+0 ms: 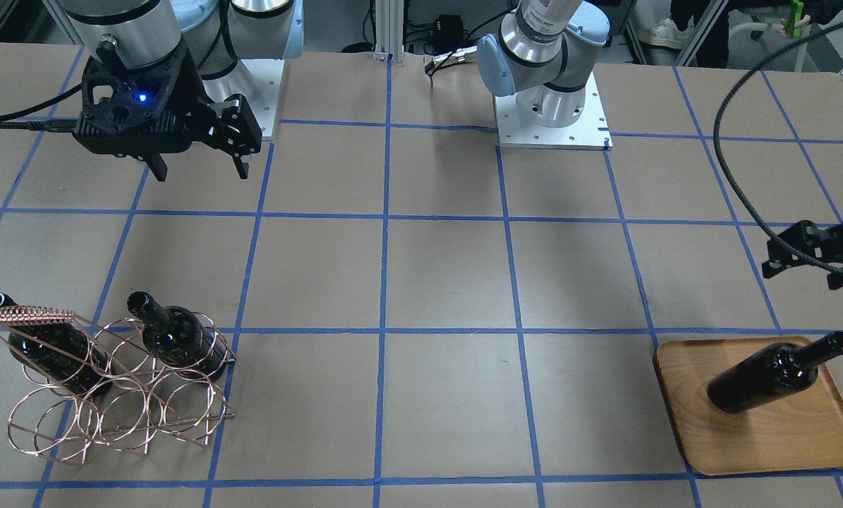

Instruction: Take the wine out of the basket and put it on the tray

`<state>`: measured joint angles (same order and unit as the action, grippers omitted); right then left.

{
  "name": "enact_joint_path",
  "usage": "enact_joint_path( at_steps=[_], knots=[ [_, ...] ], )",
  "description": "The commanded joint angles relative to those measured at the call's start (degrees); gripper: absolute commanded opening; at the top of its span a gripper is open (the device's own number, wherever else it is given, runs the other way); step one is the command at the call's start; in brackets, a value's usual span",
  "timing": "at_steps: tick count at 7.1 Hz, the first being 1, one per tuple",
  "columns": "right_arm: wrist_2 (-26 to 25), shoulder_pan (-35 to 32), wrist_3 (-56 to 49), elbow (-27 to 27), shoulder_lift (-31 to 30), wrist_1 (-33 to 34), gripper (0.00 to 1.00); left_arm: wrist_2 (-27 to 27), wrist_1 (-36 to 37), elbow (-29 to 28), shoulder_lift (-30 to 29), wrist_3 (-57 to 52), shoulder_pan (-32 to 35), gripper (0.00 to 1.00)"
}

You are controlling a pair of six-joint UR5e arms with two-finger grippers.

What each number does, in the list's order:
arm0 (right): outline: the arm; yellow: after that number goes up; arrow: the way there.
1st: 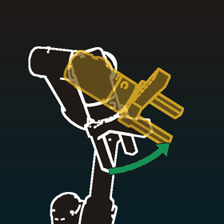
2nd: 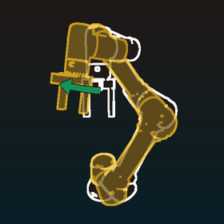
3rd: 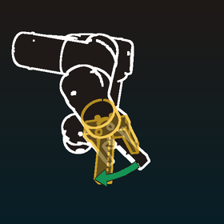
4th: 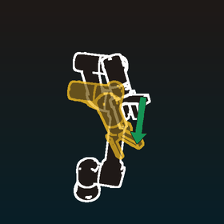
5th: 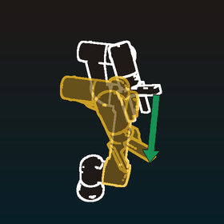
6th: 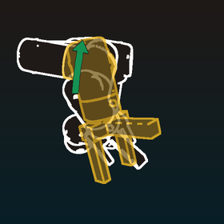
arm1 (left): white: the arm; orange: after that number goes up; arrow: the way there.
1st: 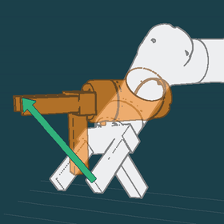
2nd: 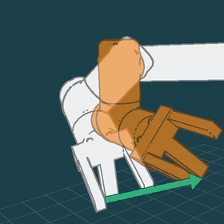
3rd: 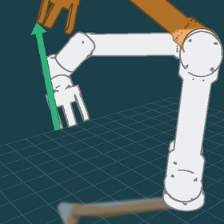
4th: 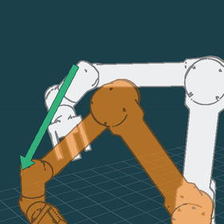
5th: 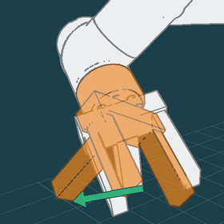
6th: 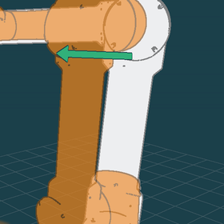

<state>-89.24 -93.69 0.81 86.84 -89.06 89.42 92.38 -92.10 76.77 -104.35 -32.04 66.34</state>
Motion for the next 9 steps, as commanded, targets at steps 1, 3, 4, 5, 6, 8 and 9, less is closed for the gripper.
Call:
enact_joint_path(
  at_steps=[1,3,4,5,6,8,9],
  knots=[
    [-0.15,0.00,-0.02,0.00,0.03,-0.04,1.00,-0.61,-4.48,0.22,6.50,16.93,11.29,0.90],
    [0.03,0.00,-0.02,0.00,0.03,-0.04,1.00,-0.27,-4.49,0.31,8.80,29.71,20.80,0.90],
    [-0.06,0.00,-0.02,0.00,0.03,-0.04,1.00,-0.44,-4.23,0.83,8.81,33.59,24.41,0.90],
    [0.03,0.00,-0.02,0.00,0.03,0.05,1.00,0.08,-3.88,2.23,9.25,35.71,27.67,0.90],
    [0.03,0.00,-0.02,0.00,0.03,0.05,1.00,-0.53,-3.79,2.41,10.91,36.17,28.48,0.90],
    [-0.06,0.00,-0.02,0.00,0.03,-0.04,1.00,-0.79,-0.19,2.68,11.97,35.47,28.14,0.90],
    [-0.06,0.00,-0.11,0.00,0.03,-0.04,1.00,-0.45,-0.18,3.20,12.59,35.47,27.79,0.89]
  ],
)
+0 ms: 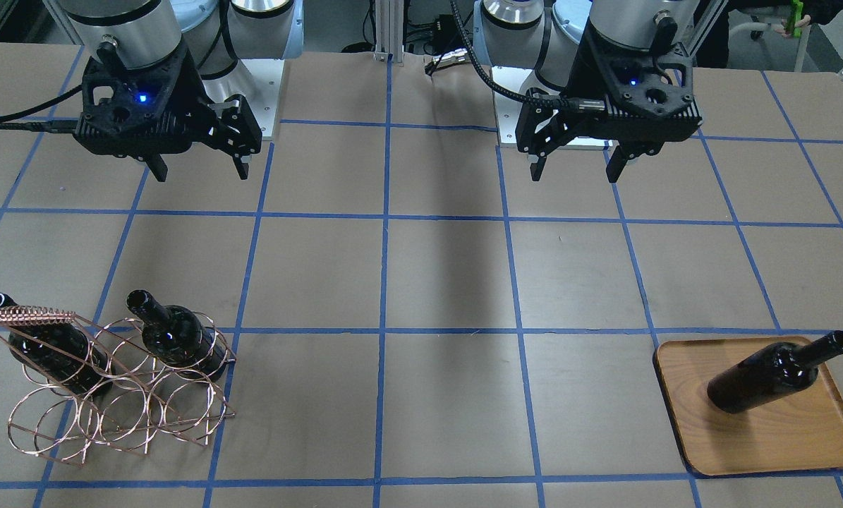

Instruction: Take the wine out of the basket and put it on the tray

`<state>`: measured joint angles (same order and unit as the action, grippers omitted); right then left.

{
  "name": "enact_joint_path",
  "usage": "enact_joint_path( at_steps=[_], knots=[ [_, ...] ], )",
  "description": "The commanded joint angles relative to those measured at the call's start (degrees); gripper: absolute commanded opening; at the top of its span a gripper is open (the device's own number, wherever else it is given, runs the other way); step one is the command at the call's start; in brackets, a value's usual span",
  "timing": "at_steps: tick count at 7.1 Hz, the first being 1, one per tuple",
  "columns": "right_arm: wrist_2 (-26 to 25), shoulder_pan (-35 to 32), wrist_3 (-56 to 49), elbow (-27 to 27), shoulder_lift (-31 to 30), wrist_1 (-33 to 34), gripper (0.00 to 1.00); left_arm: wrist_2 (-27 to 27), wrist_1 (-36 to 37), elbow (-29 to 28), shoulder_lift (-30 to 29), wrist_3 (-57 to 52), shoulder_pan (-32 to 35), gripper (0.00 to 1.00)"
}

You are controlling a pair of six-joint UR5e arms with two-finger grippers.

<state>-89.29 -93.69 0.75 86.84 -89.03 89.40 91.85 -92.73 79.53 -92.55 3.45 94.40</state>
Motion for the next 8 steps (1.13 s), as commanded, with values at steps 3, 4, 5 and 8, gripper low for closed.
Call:
enact_joint_path(
  at_steps=[3,4,5,8],
  knots=[
    [-0.10,0.00,-0.05,0.00,0.00,-0.01,1.00,0.34,-0.86,0.54,1.84,-3.51,-4.73,0.86],
    [-0.10,0.00,-0.05,0.00,0.00,-0.01,1.00,0.00,-2.87,0.80,2.11,-3.71,-5.71,0.86],
    [-0.01,0.00,0.04,0.00,0.00,-0.01,1.00,0.51,-4.81,1.59,2.63,-3.80,-5.98,0.86],
    [-0.10,0.00,-0.05,0.00,0.00,-0.01,1.00,-0.27,-4.74,1.68,2.72,-3.80,-6.60,0.90]
  ],
)
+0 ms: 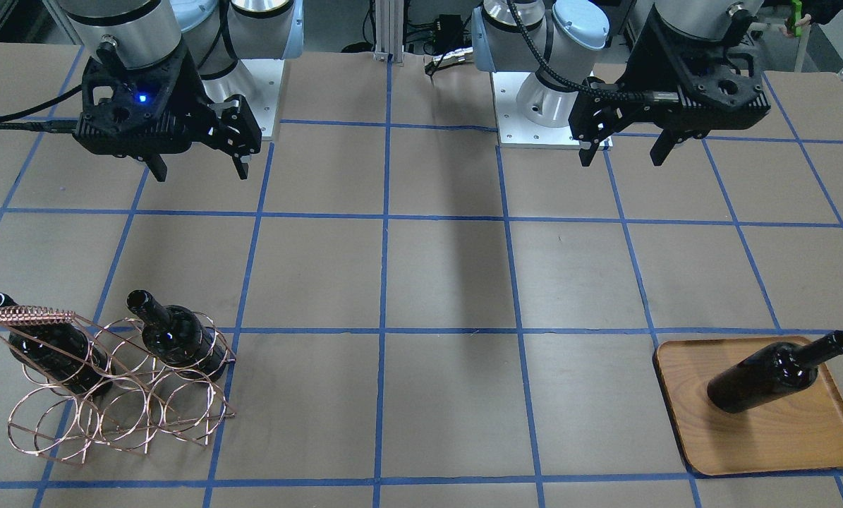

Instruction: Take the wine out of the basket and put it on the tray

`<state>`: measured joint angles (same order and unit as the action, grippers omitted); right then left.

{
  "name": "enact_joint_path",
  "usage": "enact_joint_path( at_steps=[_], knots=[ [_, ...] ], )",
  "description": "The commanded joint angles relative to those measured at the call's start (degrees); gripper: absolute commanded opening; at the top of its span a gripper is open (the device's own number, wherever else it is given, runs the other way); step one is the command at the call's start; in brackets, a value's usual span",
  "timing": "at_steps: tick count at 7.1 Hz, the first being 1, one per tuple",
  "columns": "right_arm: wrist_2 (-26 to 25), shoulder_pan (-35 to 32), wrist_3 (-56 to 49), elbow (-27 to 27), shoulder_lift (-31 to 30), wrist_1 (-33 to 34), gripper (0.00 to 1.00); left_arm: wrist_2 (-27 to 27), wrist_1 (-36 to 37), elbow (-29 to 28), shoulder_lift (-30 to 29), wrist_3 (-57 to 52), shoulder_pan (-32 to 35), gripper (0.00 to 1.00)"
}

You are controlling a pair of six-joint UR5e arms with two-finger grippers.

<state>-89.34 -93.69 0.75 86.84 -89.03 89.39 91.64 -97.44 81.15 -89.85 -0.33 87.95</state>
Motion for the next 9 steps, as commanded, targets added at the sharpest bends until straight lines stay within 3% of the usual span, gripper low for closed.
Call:
enact_joint_path(
  at_steps=[1,9],
  knots=[
    [0.04,0.00,0.04,0.00,0.00,0.09,1.00,-0.14,-0.03,0.15,-0.06,-0.02,-0.06,0.90],
    [-0.40,0.00,0.04,0.00,0.00,0.09,1.00,-0.14,1.46,0.15,-1.03,0.07,-0.15,0.90]
  ],
)
